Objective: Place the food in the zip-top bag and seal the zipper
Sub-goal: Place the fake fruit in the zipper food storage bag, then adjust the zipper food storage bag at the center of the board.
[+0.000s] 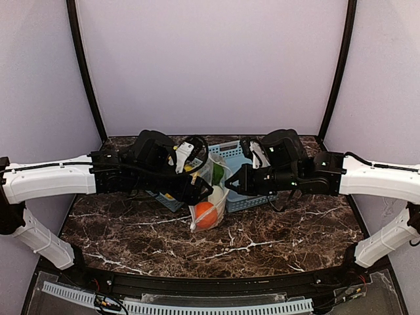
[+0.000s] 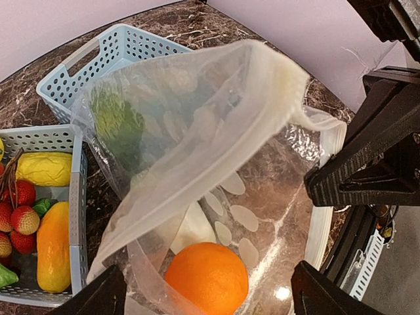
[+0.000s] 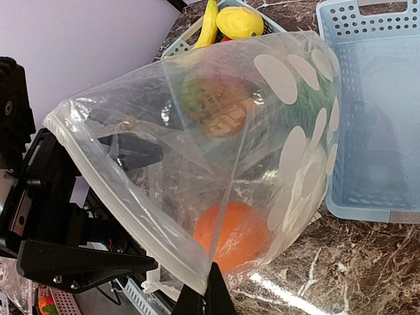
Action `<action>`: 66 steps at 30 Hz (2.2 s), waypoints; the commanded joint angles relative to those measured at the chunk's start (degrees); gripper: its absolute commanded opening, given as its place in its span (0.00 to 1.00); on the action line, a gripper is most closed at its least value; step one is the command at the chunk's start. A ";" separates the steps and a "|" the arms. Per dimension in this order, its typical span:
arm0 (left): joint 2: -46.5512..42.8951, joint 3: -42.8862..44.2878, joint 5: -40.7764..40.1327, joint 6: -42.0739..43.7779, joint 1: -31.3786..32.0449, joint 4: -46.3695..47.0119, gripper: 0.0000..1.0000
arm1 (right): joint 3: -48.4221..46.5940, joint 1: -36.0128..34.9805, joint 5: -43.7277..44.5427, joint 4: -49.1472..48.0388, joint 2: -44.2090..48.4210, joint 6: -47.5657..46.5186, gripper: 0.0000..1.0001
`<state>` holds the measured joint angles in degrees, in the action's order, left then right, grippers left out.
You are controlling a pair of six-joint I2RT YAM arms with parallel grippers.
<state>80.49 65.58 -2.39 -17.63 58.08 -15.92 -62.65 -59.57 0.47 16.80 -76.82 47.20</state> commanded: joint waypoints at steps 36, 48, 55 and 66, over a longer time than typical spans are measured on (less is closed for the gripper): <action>-9.48 -10.74 4.13 -18.48 -1.73 3.93 0.61 | 0.26 0.15 0.54 -2.13 1.22 0.61 0.00; -8.24 -10.45 6.62 -18.57 -1.74 7.86 0.21 | 0.32 0.11 0.96 -2.12 1.55 0.58 0.00; -9.27 -6.88 8.65 -14.94 -1.90 8.74 0.05 | 0.01 0.07 2.59 -1.34 3.16 -0.28 0.00; -10.99 -5.04 12.86 -16.52 -2.05 12.51 0.01 | -0.14 0.34 5.46 0.30 7.84 -0.77 0.00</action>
<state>71.79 60.42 8.32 -33.41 56.40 -6.61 -62.65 -59.57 3.31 17.30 -71.44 47.18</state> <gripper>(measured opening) 0.011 0.007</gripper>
